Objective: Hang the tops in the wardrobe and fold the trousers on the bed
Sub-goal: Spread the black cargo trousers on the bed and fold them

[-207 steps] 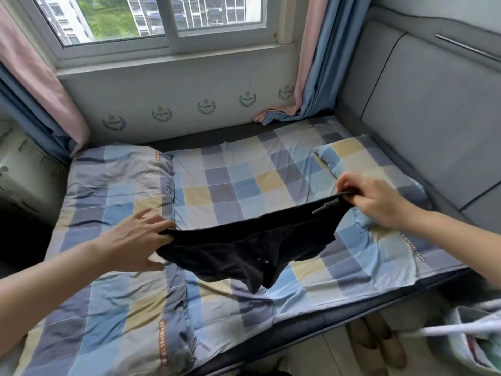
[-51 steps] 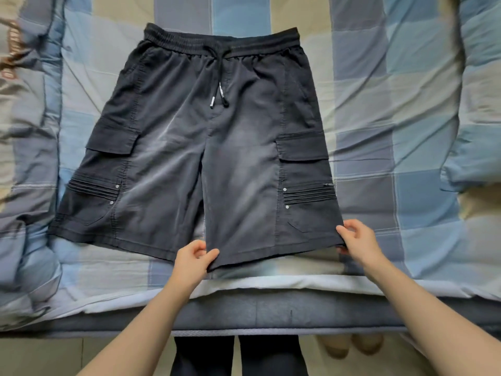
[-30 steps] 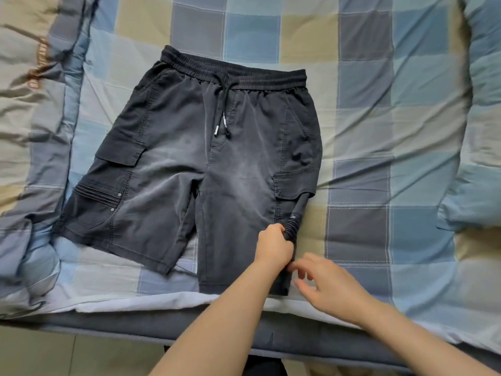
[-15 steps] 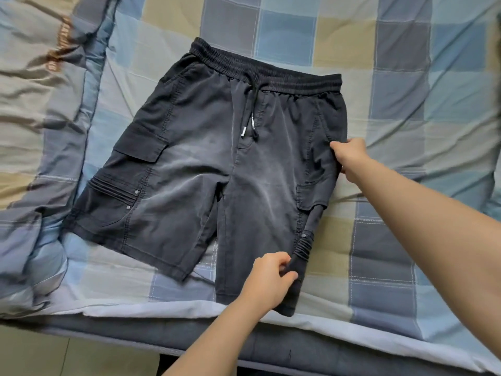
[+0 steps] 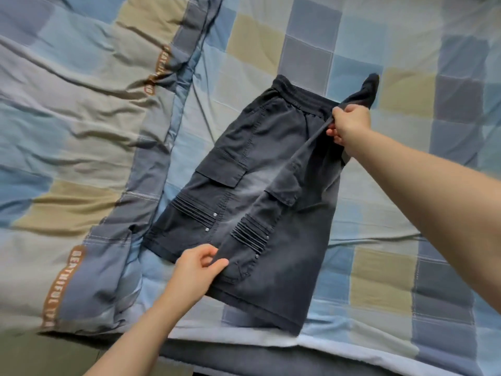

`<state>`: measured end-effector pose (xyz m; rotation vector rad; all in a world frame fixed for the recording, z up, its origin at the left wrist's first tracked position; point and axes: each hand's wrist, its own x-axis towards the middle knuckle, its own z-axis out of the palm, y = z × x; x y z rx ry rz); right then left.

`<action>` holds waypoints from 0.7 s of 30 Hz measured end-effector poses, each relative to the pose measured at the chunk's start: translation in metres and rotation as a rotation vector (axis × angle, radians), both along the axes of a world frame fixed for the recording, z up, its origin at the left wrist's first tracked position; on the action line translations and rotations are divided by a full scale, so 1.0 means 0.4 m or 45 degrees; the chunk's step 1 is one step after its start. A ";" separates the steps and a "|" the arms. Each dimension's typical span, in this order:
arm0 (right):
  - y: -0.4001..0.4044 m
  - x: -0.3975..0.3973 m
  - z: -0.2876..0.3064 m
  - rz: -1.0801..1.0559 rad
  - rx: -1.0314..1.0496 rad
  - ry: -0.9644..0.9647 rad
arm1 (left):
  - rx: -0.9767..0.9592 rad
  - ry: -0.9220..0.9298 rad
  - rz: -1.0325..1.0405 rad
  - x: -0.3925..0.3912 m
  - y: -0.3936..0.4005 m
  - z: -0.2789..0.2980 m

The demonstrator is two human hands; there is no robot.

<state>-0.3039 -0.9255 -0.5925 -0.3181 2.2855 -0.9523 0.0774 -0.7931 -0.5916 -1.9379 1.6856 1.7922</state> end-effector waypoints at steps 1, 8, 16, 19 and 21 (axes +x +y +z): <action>-0.032 0.028 0.000 0.051 0.028 0.070 | -0.066 -0.073 0.015 0.036 -0.042 -0.011; -0.233 0.161 -0.035 0.298 0.130 0.278 | -0.261 -0.395 -0.036 0.185 -0.273 -0.136; -0.308 0.281 -0.076 0.620 0.117 0.235 | -0.317 -0.602 -0.200 0.235 -0.285 -0.196; -0.192 0.296 -0.094 0.550 0.022 0.405 | -0.355 -0.619 -0.354 0.230 -0.261 -0.203; -0.055 0.295 -0.114 0.534 0.047 0.552 | -0.321 -0.610 -0.330 0.219 -0.248 -0.203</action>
